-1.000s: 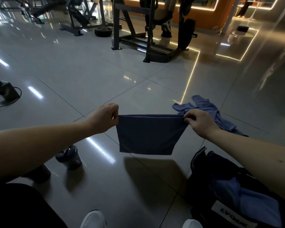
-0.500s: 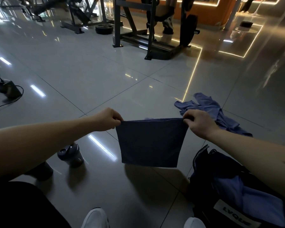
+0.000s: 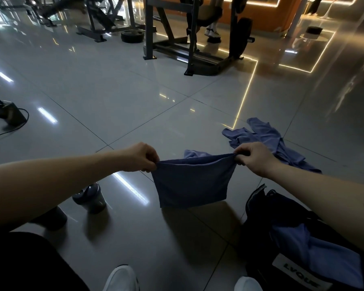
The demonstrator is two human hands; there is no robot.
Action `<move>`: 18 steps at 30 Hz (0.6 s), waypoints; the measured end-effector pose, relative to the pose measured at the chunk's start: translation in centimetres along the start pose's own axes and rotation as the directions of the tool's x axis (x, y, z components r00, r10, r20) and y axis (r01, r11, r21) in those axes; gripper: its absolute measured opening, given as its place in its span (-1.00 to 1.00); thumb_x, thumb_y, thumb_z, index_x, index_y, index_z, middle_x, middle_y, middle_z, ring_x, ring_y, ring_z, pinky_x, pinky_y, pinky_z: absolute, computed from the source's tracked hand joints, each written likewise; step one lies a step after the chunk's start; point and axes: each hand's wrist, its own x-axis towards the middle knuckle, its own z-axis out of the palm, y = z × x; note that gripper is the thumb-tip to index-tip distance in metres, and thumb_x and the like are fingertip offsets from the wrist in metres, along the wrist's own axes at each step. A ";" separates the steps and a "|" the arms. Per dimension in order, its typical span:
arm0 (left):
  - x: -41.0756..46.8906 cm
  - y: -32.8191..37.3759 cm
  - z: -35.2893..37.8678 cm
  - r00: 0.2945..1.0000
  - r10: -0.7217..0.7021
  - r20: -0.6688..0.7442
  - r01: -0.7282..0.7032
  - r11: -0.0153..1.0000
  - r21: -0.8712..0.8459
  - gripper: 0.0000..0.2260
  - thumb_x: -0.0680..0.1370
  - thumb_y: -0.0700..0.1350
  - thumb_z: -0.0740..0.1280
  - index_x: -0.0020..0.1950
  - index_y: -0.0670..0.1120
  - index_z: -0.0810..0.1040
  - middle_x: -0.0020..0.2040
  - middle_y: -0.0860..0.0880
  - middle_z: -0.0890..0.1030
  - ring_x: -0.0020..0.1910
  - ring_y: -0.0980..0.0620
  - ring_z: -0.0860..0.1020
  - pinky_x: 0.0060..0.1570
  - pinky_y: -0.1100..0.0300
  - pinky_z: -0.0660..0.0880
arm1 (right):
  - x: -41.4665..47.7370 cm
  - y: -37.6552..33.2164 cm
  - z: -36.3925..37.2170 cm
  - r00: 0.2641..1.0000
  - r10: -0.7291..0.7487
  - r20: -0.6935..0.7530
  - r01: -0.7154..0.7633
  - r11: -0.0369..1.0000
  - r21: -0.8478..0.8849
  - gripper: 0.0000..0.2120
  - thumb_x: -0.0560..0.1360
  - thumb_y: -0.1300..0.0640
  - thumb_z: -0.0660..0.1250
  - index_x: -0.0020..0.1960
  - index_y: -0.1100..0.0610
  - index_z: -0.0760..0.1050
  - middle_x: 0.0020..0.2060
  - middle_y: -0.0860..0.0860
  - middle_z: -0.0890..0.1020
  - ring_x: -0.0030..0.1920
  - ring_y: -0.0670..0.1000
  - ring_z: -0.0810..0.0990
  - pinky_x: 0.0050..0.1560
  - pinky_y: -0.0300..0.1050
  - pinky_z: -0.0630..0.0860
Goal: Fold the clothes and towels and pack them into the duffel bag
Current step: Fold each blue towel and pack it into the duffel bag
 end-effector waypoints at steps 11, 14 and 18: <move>0.9 0.3 1.2 0.978 0.108 -0.179 -0.084 0.987 0.135 -0.84 0.53 0.01 0.46 -0.06 -0.07 0.69 -0.17 0.04 0.61 -0.16 0.05 0.56 -0.11 0.16 0.52 | 0.3 0.5 0.4 0.994 0.088 -0.064 -0.091 0.995 -0.039 -0.89 0.54 0.08 0.42 -0.14 0.07 0.63 -0.32 -0.01 0.67 -0.29 0.01 0.64 -0.18 0.05 0.62; 1.9 0.1 0.5 0.958 0.145 -0.249 -0.086 0.969 0.233 -0.82 0.54 0.01 0.43 -0.02 -0.09 0.70 -0.07 0.00 0.55 -0.09 0.01 0.54 0.00 0.06 0.52 | 0.9 0.7 0.8 0.989 0.115 -0.095 -0.120 0.992 -0.045 -0.89 0.55 0.07 0.41 -0.10 0.08 0.65 -0.24 -0.03 0.67 -0.19 0.01 0.63 -0.11 0.01 0.59; 3.3 1.2 -1.9 0.911 0.223 -0.348 -0.128 0.952 0.277 -0.84 0.52 -0.01 0.47 -0.06 -0.09 0.69 -0.02 0.00 0.52 -0.07 -0.02 0.54 0.00 0.11 0.47 | 1.9 0.1 -0.1 0.977 0.089 -0.194 -0.096 0.995 -0.029 -0.90 0.56 0.10 0.39 -0.08 0.09 0.66 -0.19 -0.03 0.65 -0.14 -0.01 0.59 -0.16 -0.12 0.42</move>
